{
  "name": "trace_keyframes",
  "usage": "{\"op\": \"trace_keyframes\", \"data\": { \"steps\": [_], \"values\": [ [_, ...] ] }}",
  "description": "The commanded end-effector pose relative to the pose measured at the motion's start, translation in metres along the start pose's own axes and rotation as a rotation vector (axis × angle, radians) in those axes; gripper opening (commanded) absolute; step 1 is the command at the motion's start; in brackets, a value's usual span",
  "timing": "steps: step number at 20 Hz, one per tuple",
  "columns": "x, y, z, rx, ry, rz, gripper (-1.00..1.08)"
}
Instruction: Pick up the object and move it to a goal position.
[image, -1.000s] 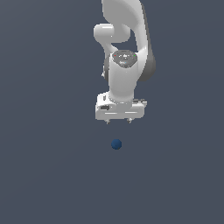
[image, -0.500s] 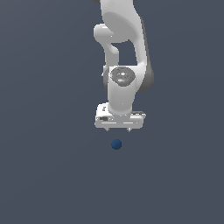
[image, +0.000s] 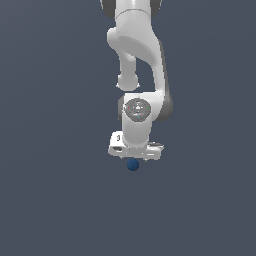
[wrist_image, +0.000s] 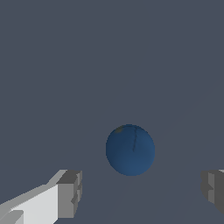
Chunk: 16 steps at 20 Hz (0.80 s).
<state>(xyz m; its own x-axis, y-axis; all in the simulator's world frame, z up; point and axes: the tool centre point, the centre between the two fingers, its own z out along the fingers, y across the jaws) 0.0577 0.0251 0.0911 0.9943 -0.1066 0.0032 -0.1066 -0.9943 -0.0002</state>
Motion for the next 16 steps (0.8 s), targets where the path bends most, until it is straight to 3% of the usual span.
{"op": "trace_keyframes", "data": {
  "steps": [1,9,16],
  "values": [
    [0.003,0.0,0.006,0.0,-0.002,0.013,1.0],
    [0.003,0.0,0.013,0.0,-0.004,0.017,1.0],
    [0.003,0.0,0.045,0.0,-0.003,0.019,1.0]
  ]
}}
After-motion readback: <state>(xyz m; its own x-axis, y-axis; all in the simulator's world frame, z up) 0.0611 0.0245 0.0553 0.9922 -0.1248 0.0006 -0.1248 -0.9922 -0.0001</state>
